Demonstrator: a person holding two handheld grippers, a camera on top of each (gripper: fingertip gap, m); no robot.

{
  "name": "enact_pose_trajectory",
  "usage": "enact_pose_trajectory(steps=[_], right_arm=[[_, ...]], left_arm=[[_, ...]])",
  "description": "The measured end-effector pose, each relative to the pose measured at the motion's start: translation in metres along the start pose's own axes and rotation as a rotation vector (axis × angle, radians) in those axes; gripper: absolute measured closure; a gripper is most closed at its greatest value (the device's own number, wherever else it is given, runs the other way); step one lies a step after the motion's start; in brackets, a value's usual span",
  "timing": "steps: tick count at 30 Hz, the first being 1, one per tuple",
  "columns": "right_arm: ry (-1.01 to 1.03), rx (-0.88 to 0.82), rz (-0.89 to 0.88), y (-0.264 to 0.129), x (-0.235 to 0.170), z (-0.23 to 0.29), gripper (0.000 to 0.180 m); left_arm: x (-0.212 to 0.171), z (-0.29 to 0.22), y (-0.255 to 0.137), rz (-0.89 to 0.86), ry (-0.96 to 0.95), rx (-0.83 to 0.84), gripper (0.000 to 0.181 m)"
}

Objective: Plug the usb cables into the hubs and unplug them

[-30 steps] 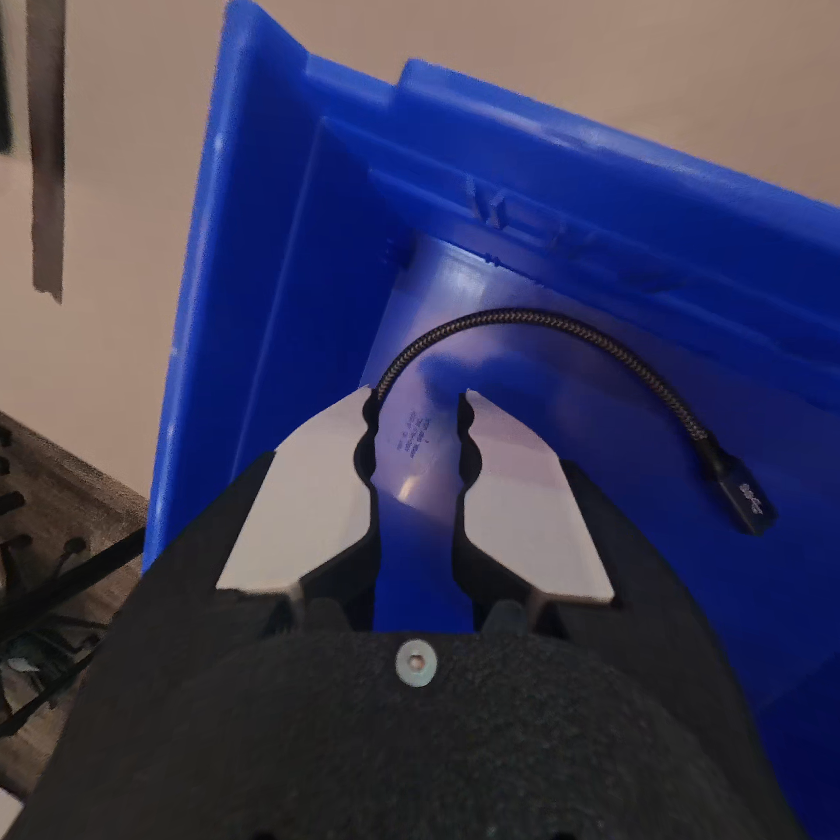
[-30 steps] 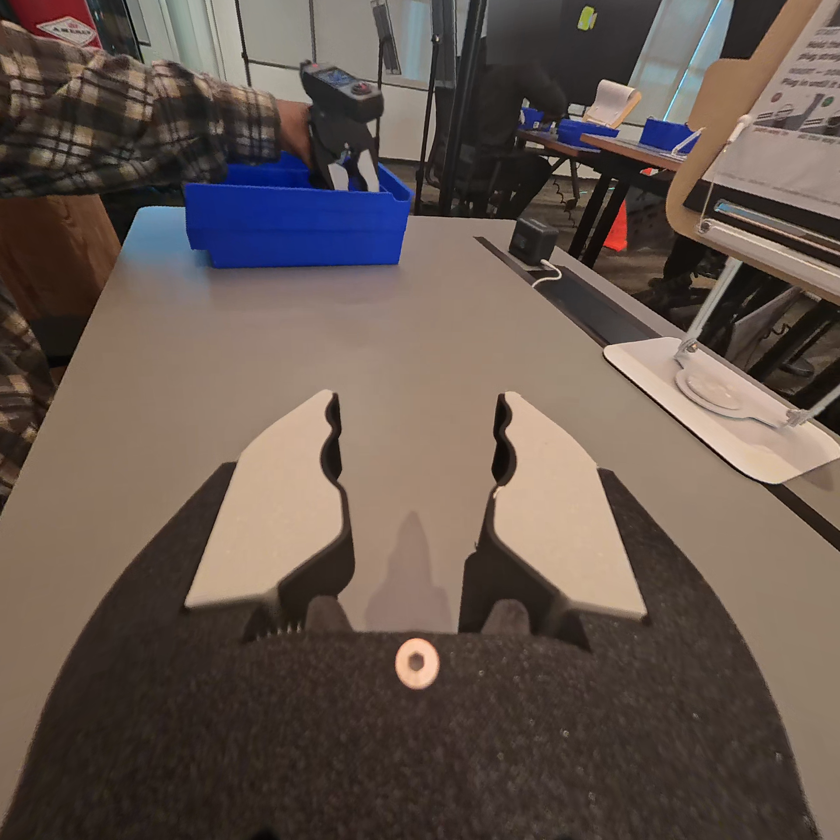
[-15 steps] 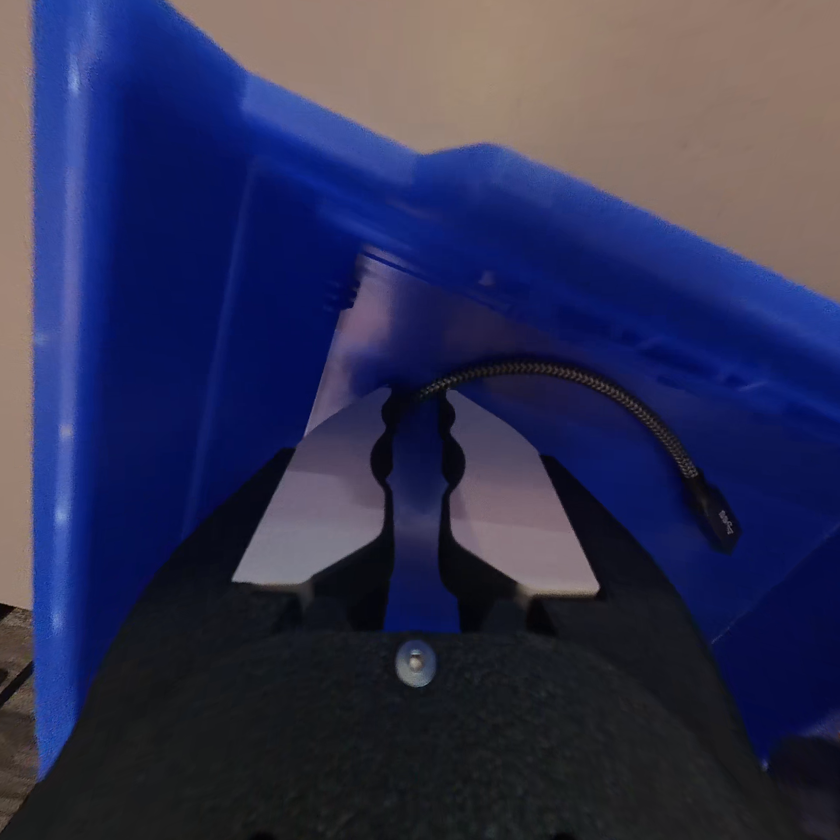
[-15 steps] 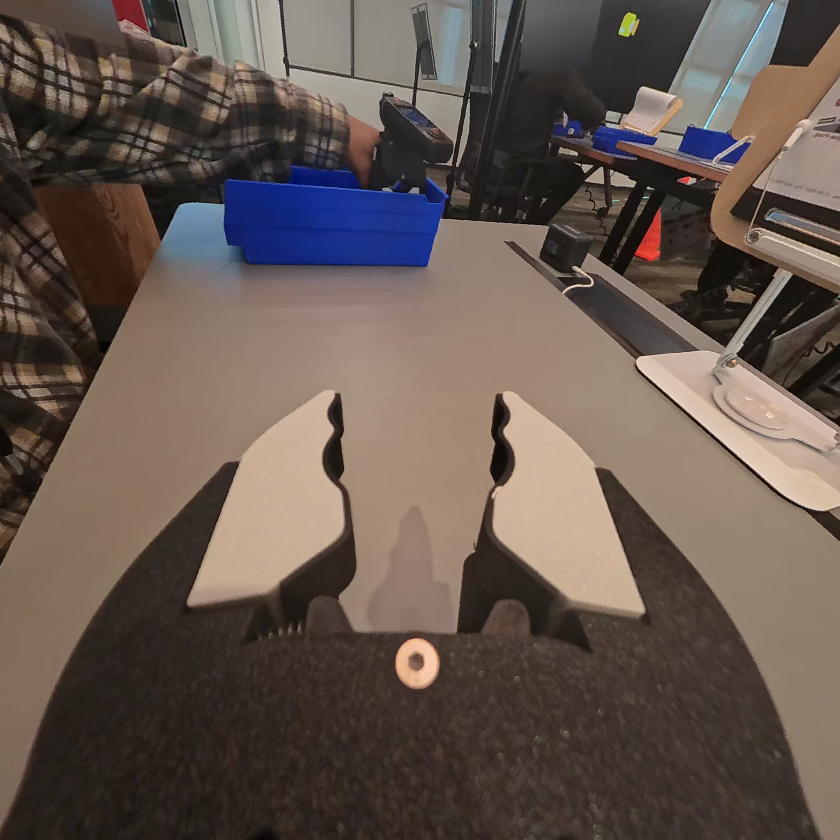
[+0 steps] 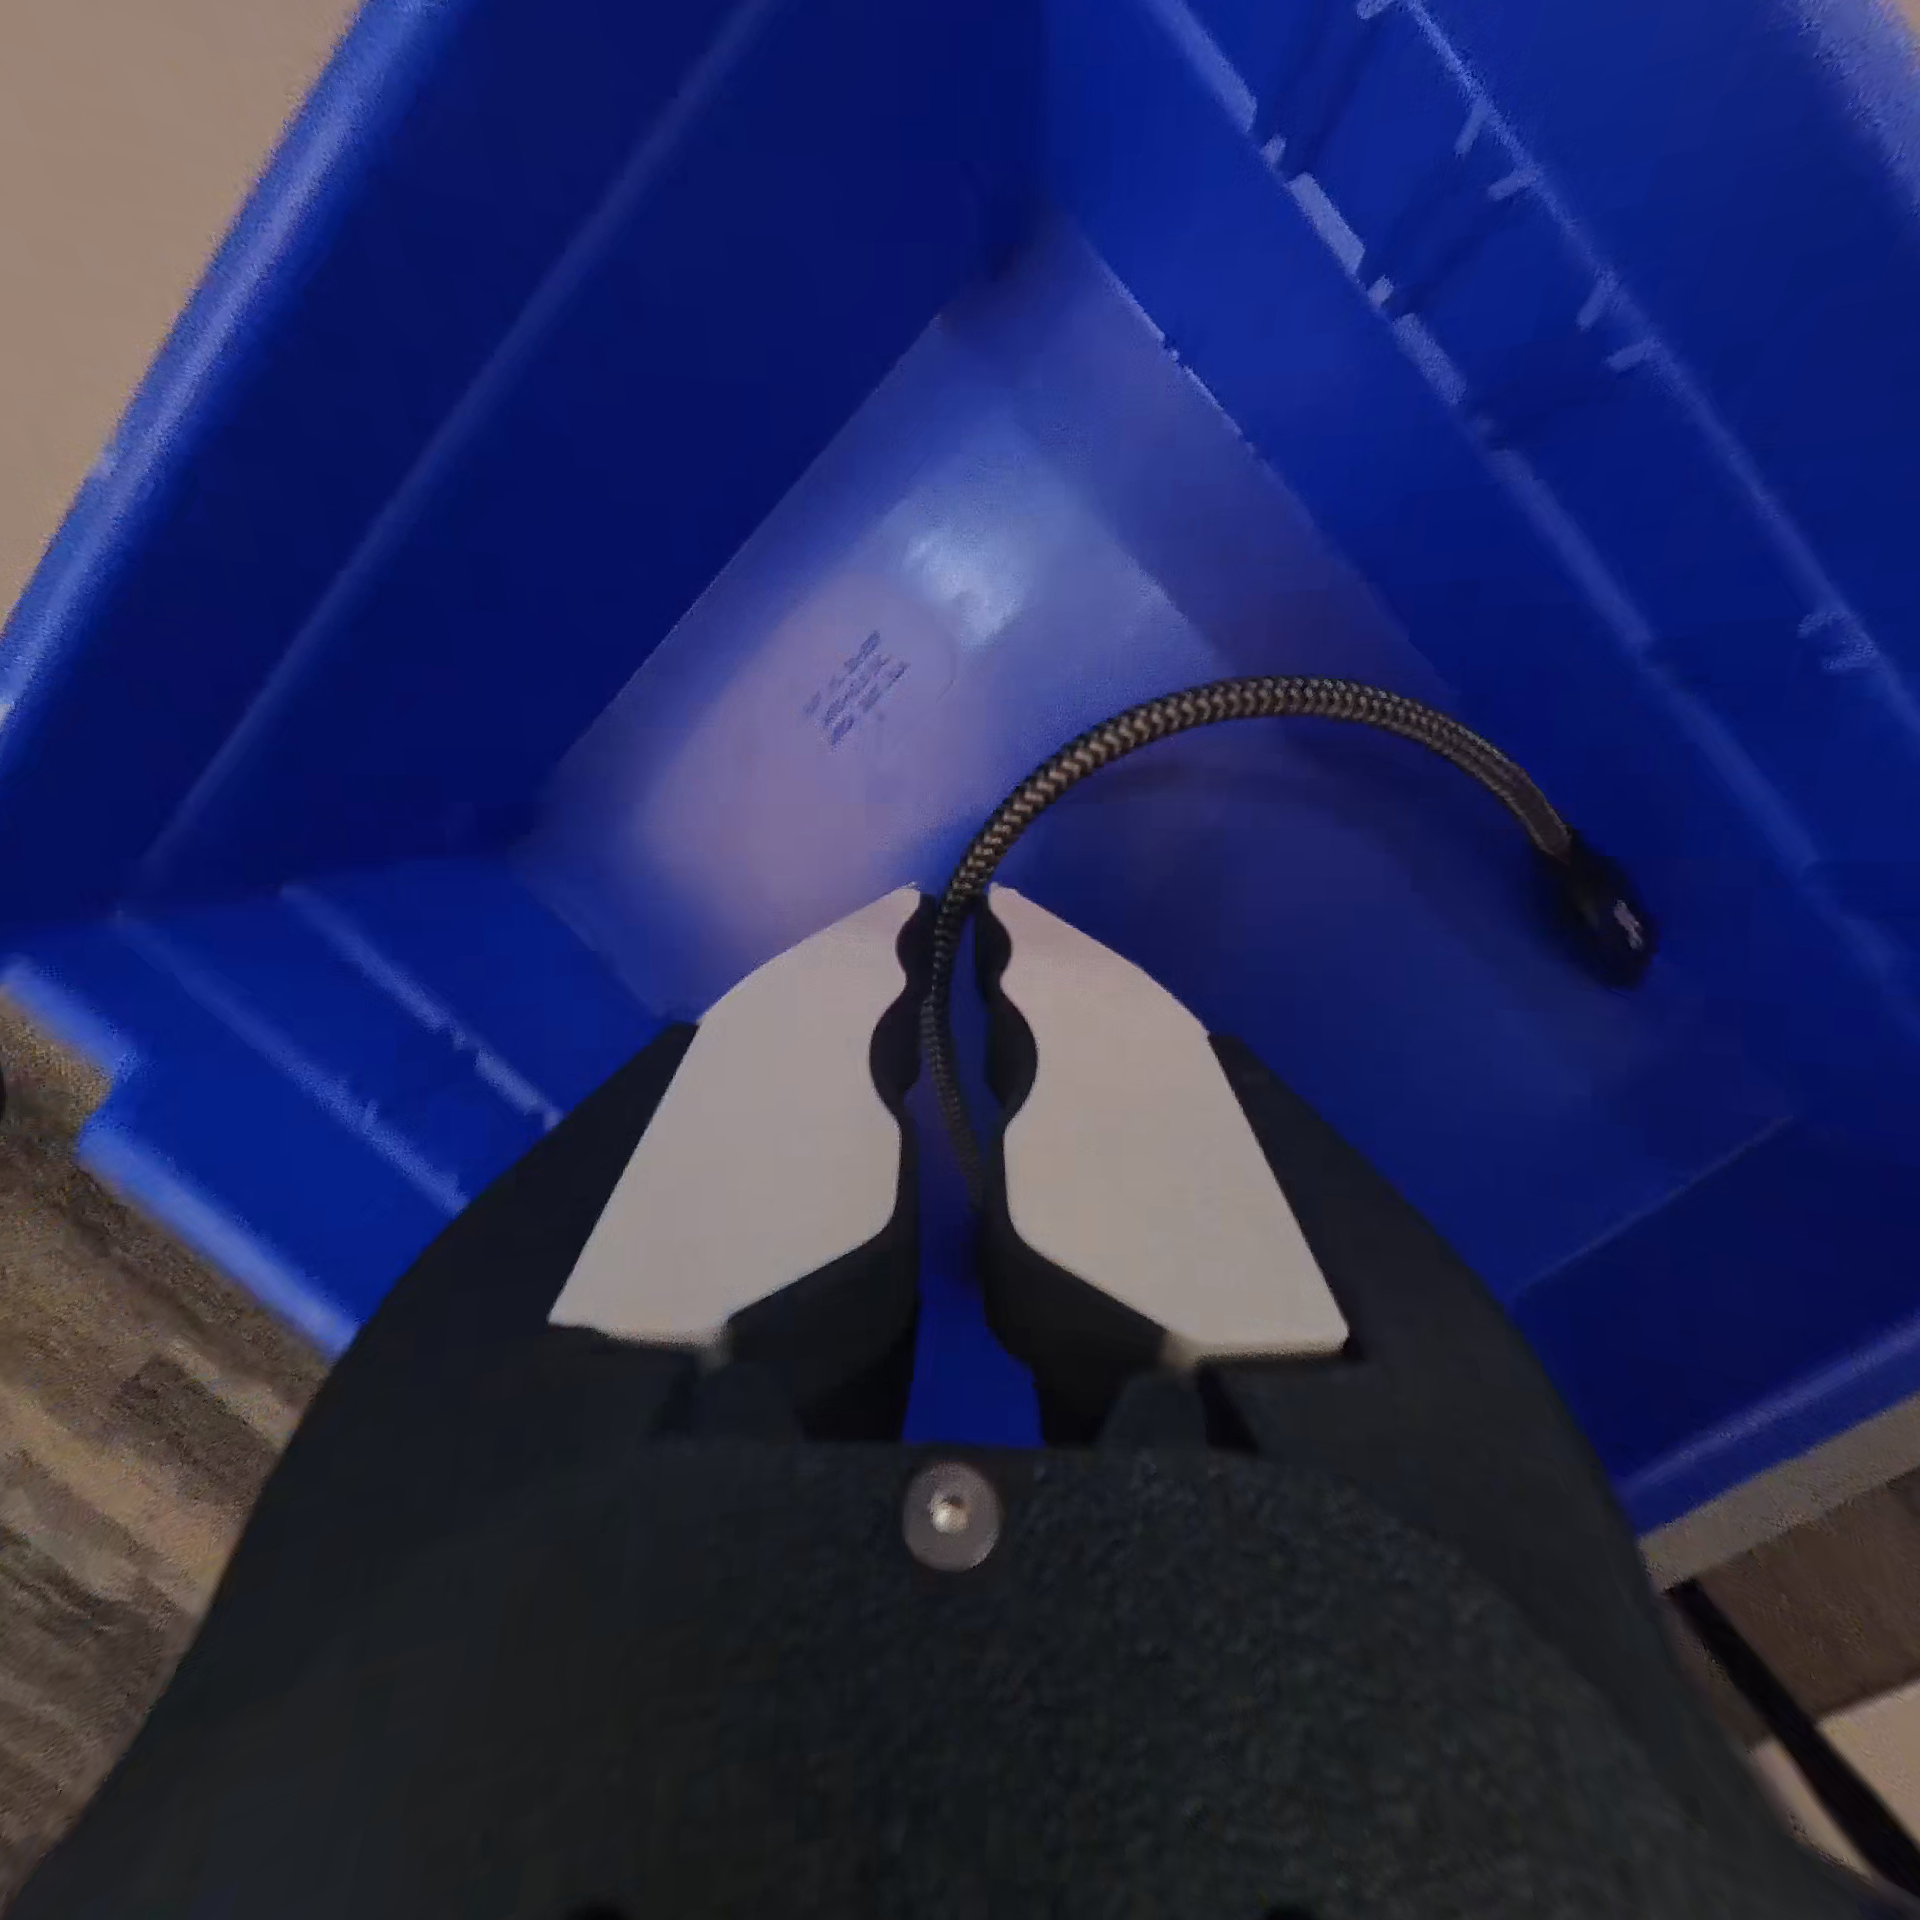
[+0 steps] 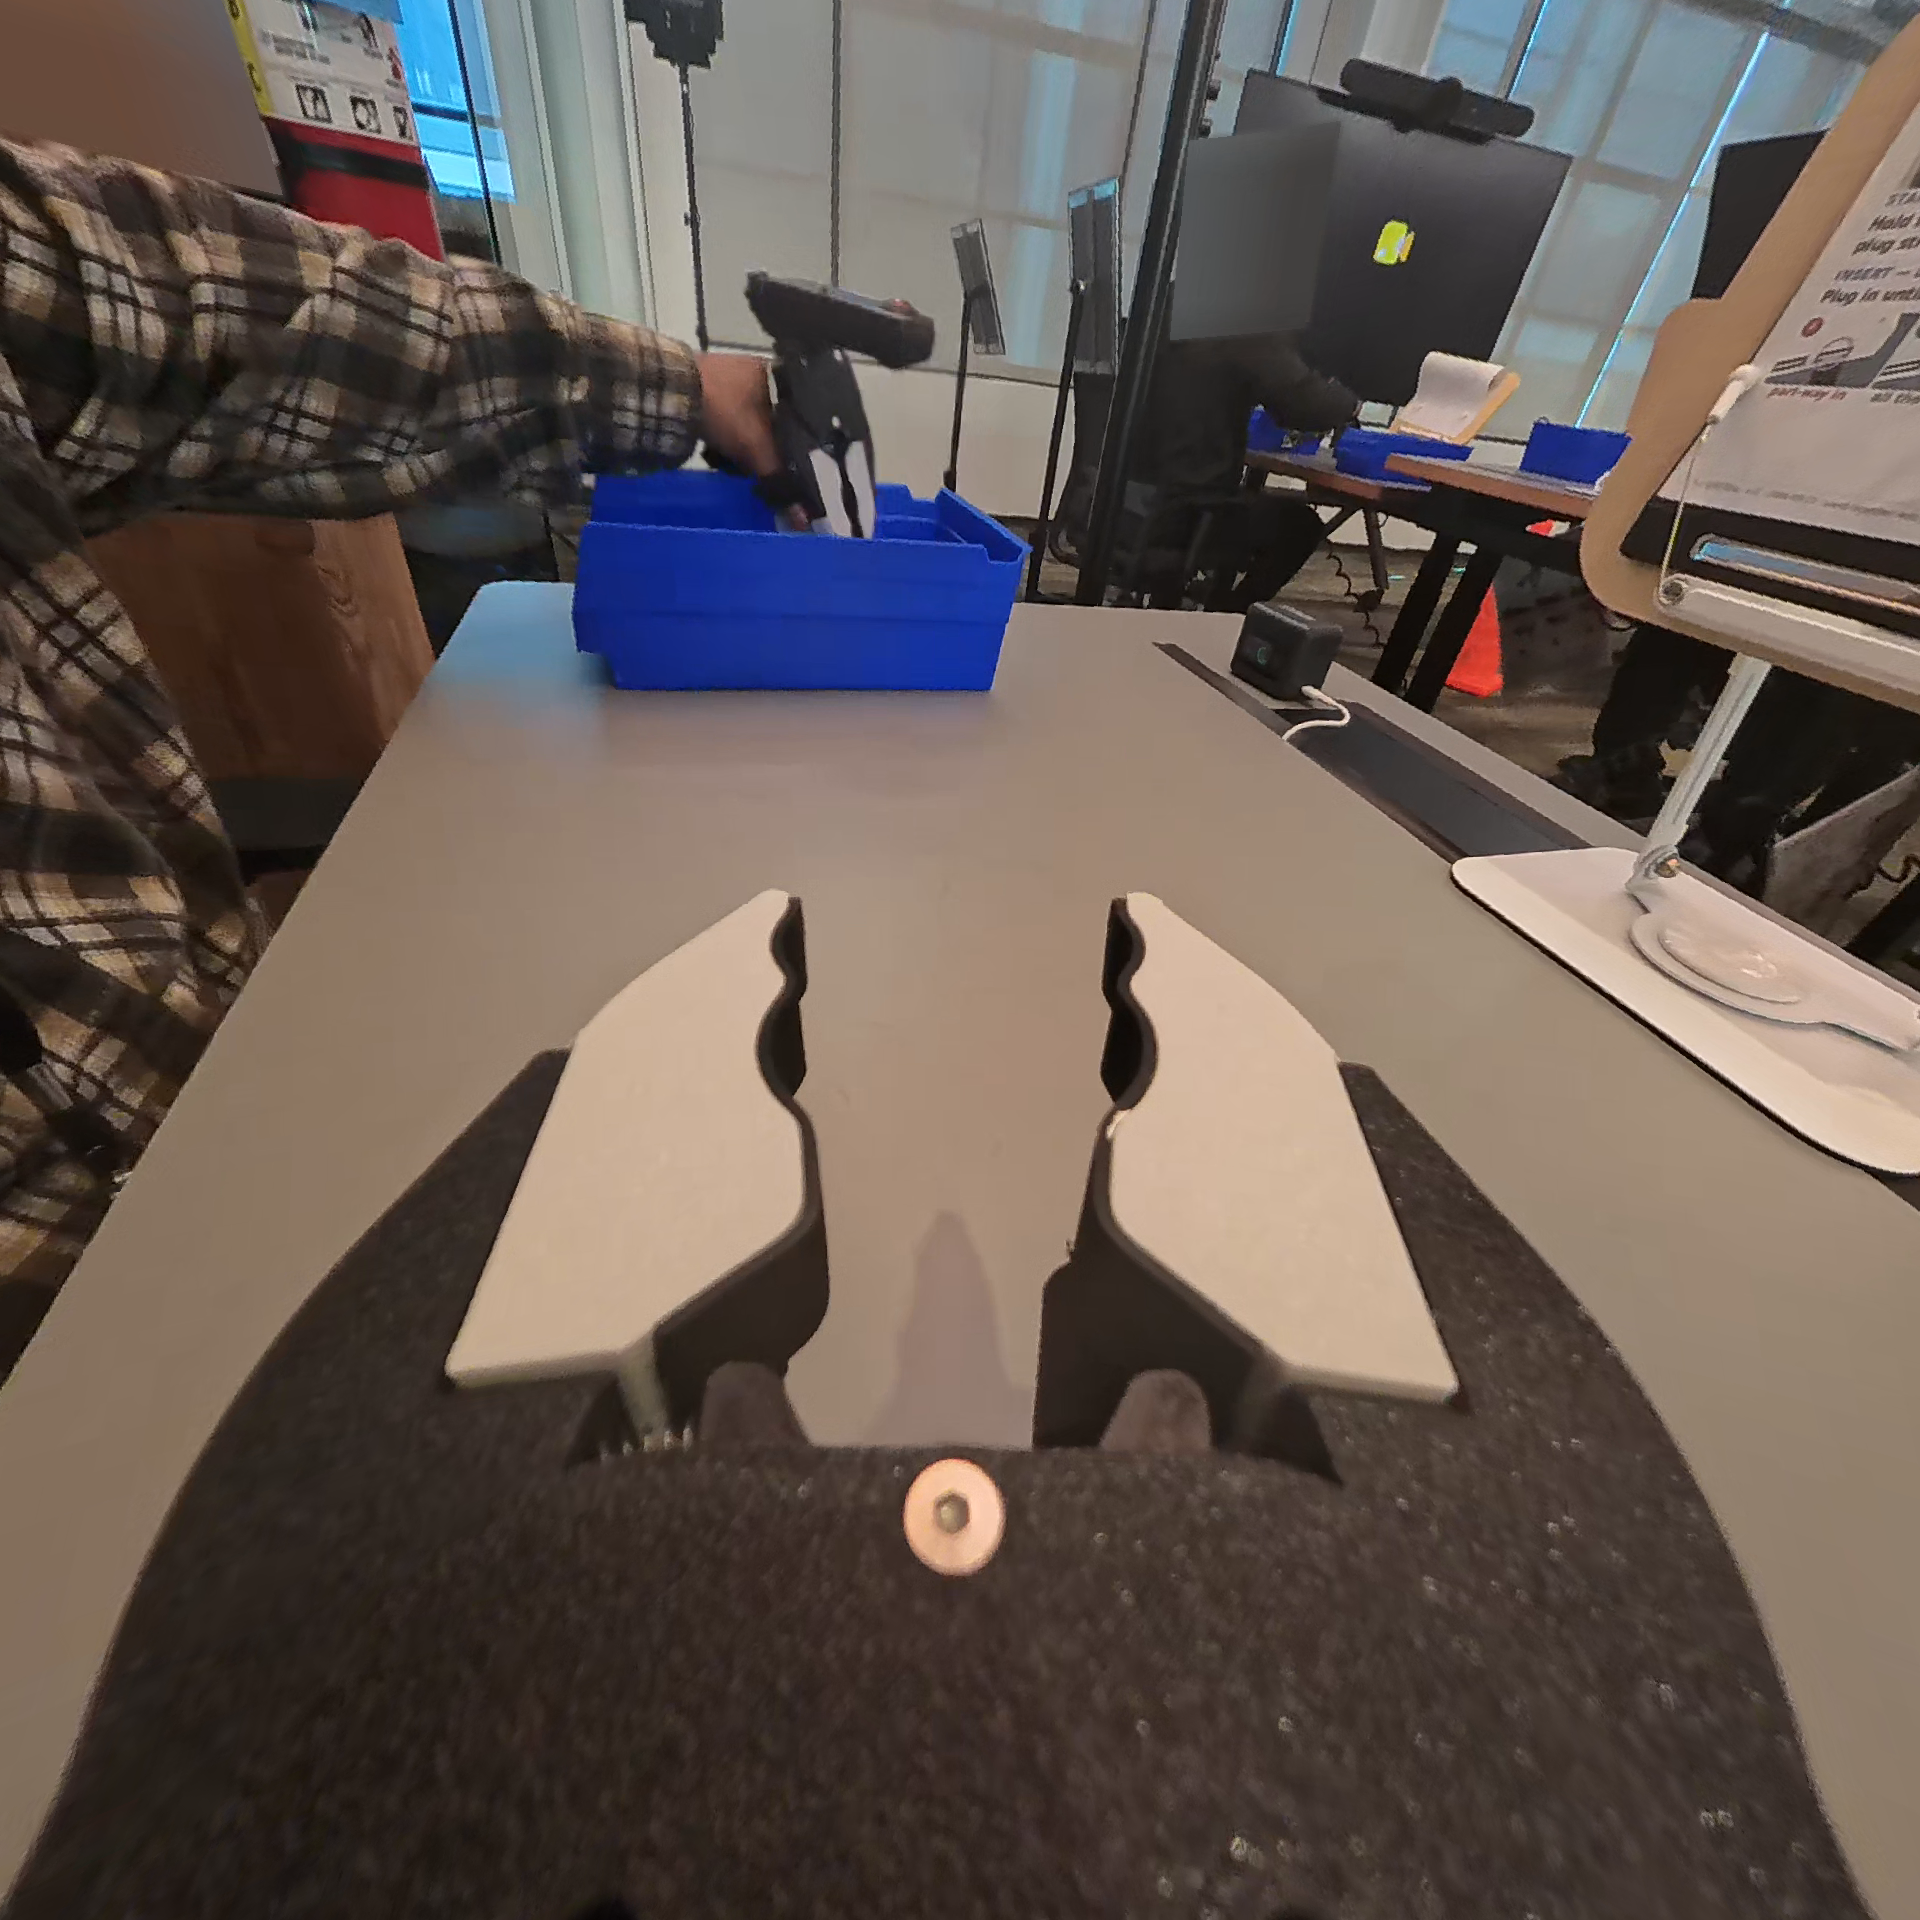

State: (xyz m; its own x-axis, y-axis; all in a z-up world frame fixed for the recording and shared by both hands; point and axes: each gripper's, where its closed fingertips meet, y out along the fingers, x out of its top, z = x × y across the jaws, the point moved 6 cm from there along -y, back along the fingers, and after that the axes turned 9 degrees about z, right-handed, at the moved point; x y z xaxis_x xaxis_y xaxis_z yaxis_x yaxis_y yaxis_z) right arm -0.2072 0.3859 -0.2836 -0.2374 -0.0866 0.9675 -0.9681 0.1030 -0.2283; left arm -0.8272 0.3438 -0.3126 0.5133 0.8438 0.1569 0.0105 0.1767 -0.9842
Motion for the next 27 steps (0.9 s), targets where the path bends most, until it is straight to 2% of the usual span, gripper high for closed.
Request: enact_pose_trajectory(steps=[5,15,21,27], right_arm=[[0.004,-0.001,-0.027,-0.006,-0.001,0.002,0.127],[0.037,0.005,-0.026,-0.008,-0.007,0.002,0.129],[0.042,0.007,-0.025,-0.007,-0.008,0.003,0.129],[0.05,-0.005,-0.029,-0.008,-0.008,0.001,0.128]], left_arm=[[-0.019,0.0,-0.031,-0.082,-0.11,0.065,0.175],[-0.029,-0.008,-0.098,-0.23,-0.228,0.161,0.175],[-0.025,-0.013,-0.149,-0.296,-0.247,0.221,0.176],[-0.006,-0.029,-0.204,-0.36,-0.207,0.31,0.176]])
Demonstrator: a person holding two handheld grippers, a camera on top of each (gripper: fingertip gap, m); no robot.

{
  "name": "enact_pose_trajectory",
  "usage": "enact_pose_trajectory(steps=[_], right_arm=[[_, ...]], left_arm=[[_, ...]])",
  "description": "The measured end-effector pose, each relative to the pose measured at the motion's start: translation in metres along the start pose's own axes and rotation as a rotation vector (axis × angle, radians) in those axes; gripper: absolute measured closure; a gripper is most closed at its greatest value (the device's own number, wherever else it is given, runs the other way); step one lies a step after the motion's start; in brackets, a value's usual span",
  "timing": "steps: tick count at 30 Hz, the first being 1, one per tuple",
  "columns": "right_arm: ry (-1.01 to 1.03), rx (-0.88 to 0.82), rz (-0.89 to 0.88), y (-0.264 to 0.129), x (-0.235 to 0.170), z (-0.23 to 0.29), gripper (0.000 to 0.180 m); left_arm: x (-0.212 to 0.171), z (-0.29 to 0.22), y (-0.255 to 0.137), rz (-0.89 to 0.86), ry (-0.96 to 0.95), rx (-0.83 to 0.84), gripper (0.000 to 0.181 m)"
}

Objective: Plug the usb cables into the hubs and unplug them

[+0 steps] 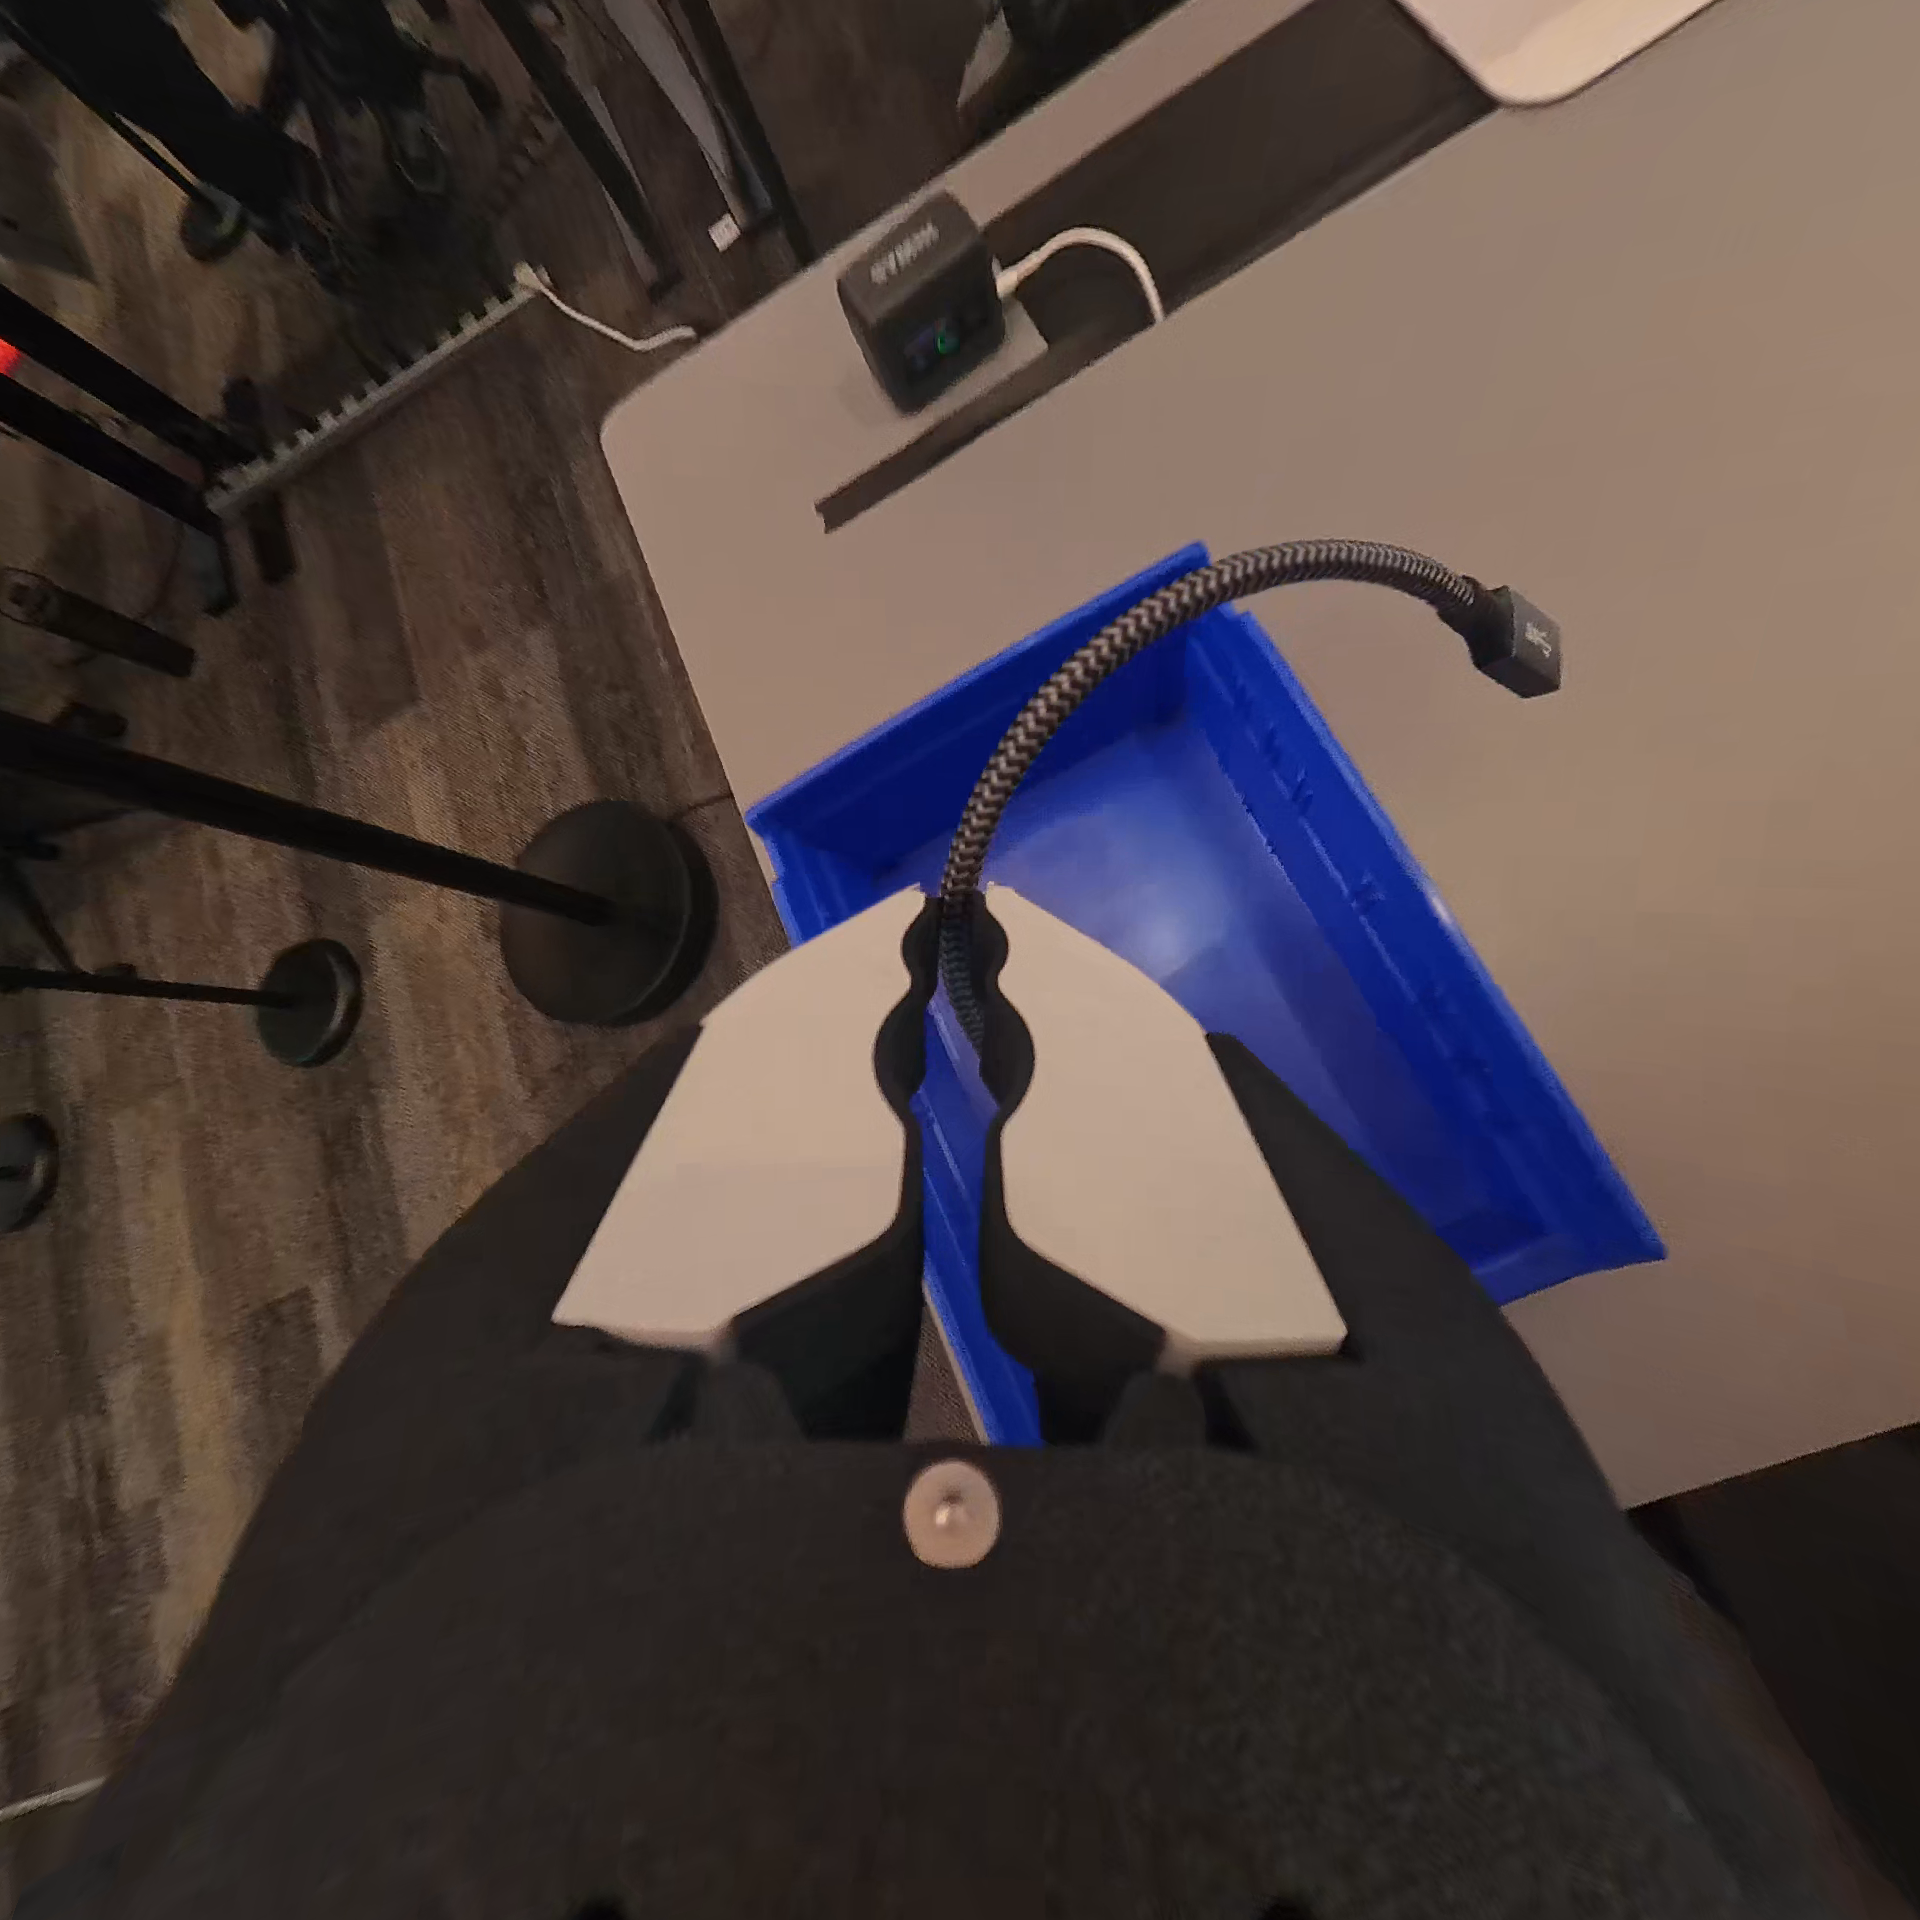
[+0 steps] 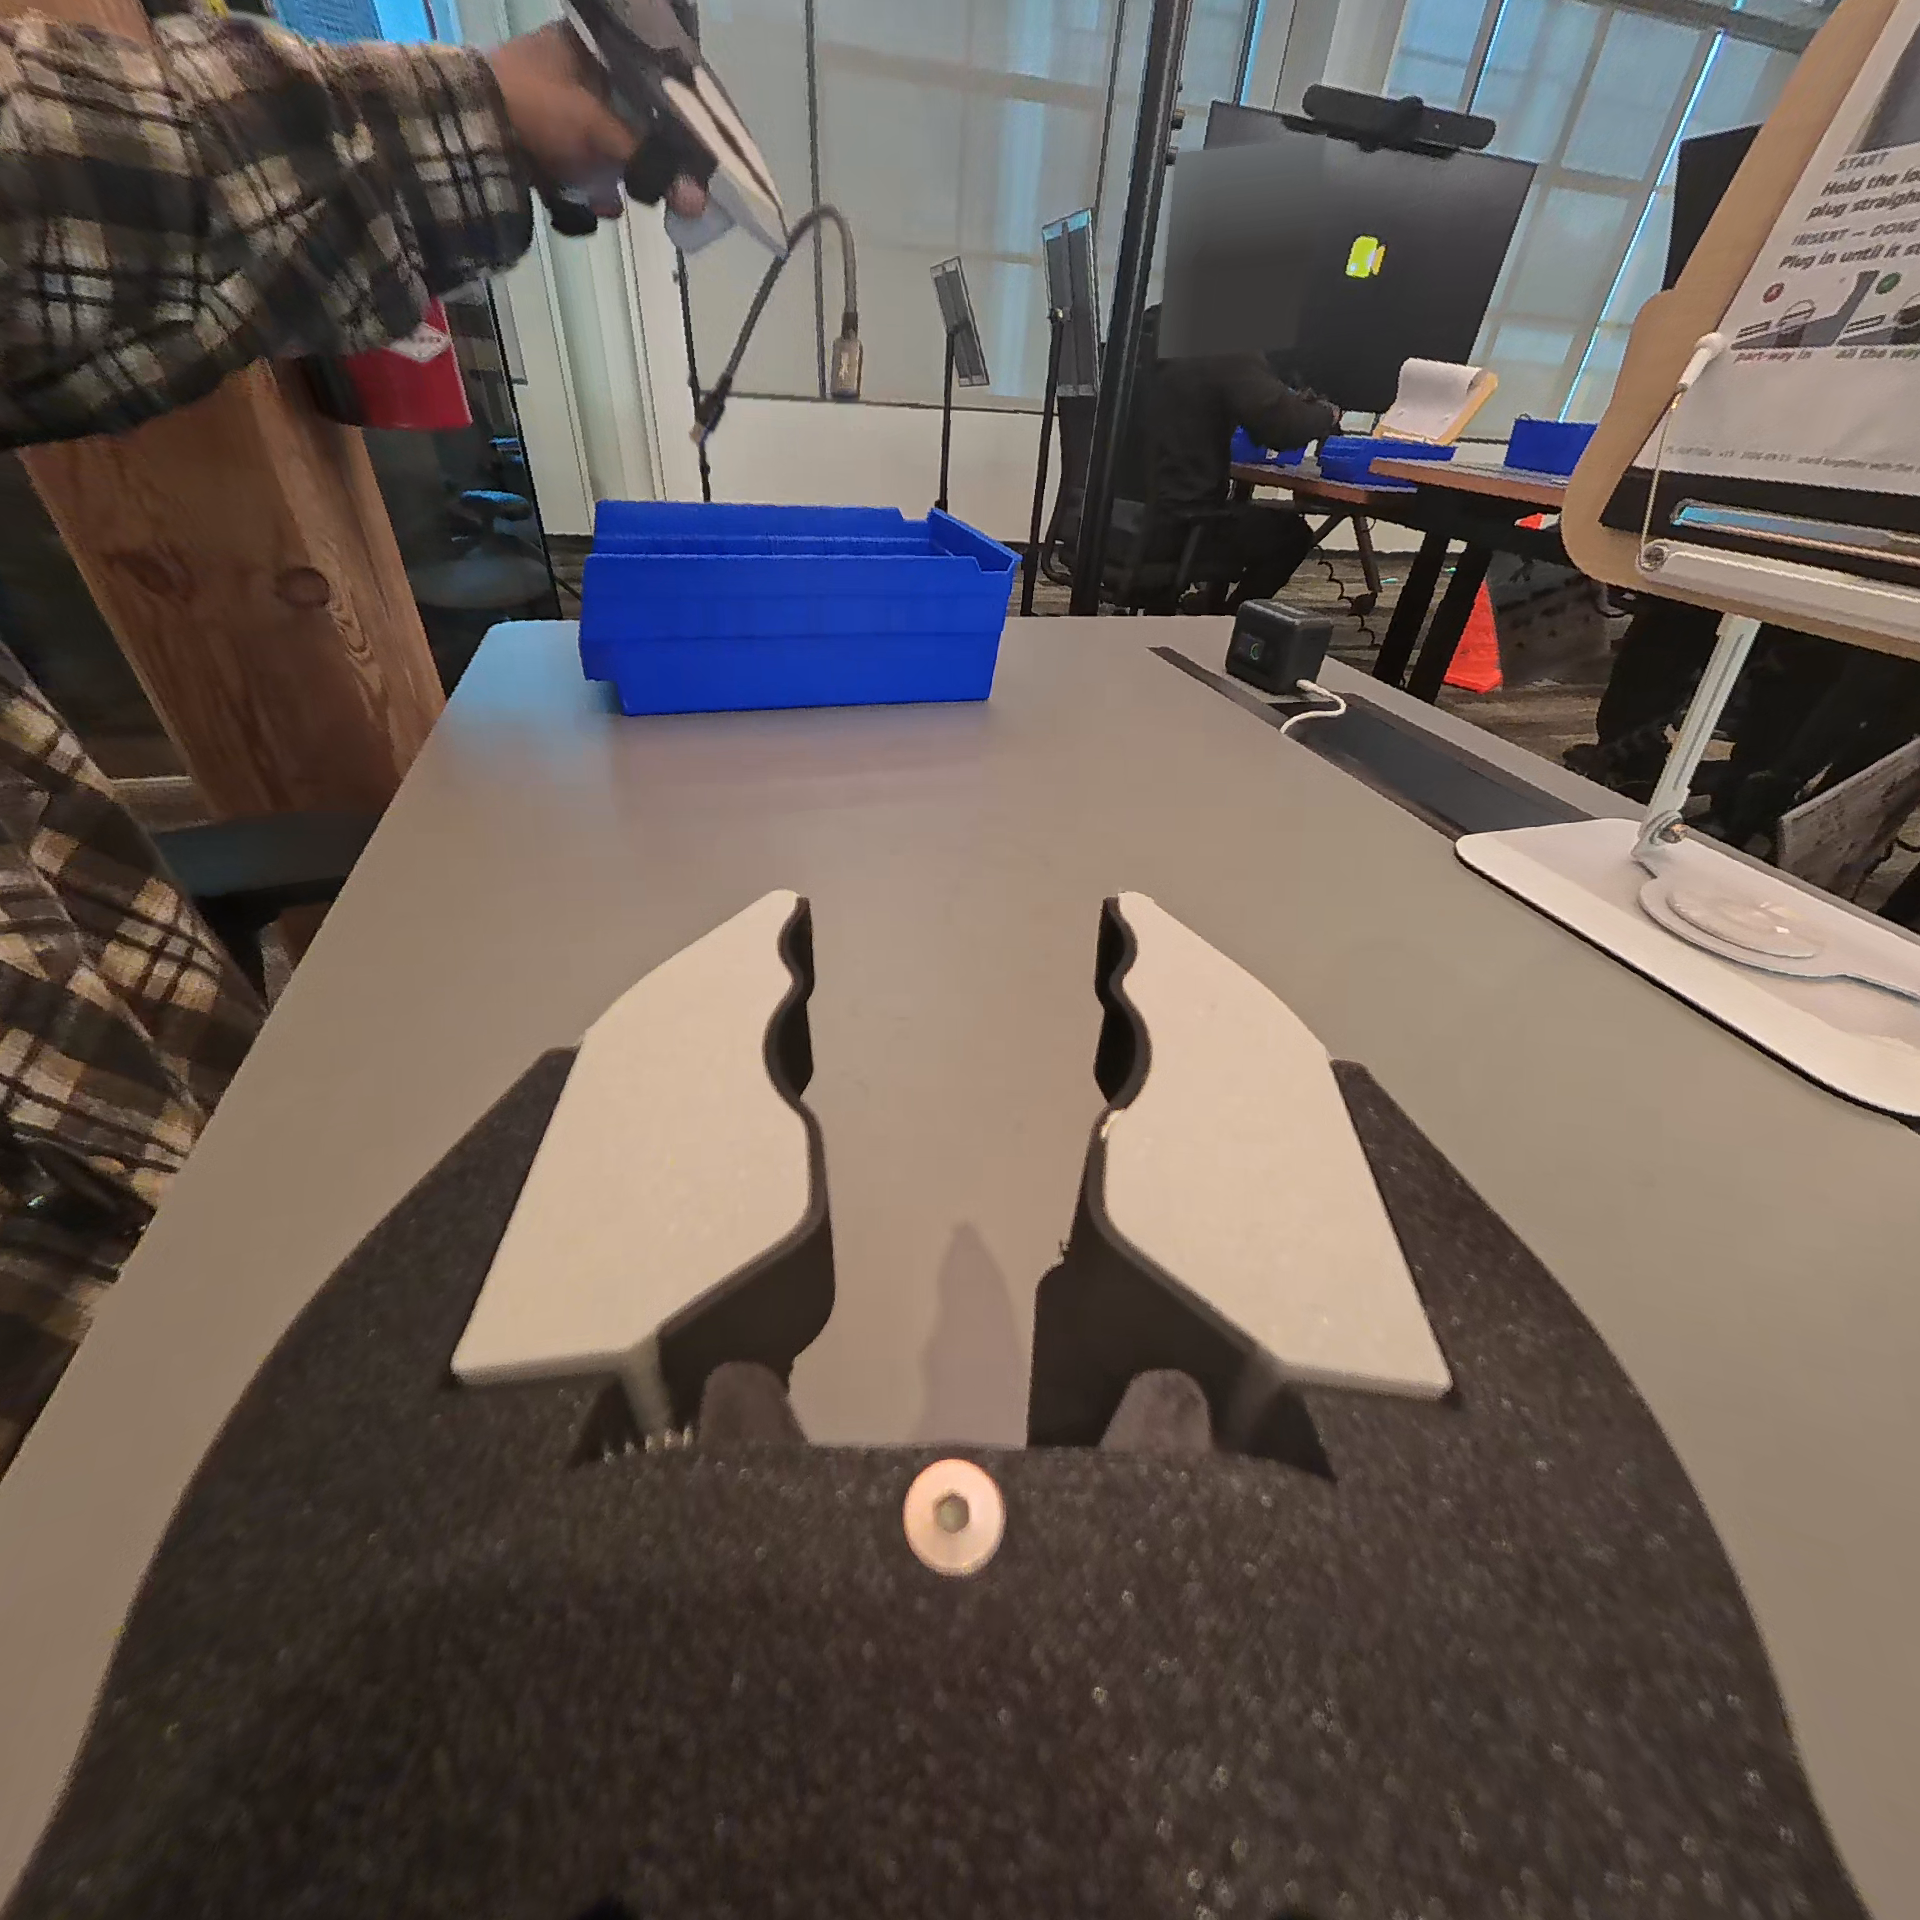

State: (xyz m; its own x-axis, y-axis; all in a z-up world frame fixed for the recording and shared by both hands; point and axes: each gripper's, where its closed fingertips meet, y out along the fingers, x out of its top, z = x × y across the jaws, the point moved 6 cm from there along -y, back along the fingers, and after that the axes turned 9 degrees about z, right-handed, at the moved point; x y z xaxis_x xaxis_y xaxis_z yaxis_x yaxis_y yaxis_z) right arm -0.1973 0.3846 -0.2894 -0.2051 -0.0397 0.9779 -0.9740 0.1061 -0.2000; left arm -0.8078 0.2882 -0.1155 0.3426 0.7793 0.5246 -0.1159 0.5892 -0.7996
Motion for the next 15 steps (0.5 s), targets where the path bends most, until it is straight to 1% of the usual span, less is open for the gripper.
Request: enact_pose_trajectory(steps=[4,8,11,15], right_arm=[[0.008,-0.021,-0.009,-0.001,0.001,-0.002,0.128],[0.031,-0.055,-0.019,-0.003,0.007,-0.004,0.128],[0.021,-0.101,-0.009,-0.007,0.02,-0.005,0.129],[0.006,-0.156,0.006,-0.013,0.049,-0.003,0.129]], left_arm=[[0.037,-0.024,-0.03,-0.065,0.068,0.022,0.176],[0.077,-0.07,-0.044,-0.121,0.147,0.008,0.176],[0.106,-0.114,-0.043,-0.189,0.198,-0.04,0.177],[0.135,-0.181,-0.023,-0.268,0.275,-0.152,0.176]])
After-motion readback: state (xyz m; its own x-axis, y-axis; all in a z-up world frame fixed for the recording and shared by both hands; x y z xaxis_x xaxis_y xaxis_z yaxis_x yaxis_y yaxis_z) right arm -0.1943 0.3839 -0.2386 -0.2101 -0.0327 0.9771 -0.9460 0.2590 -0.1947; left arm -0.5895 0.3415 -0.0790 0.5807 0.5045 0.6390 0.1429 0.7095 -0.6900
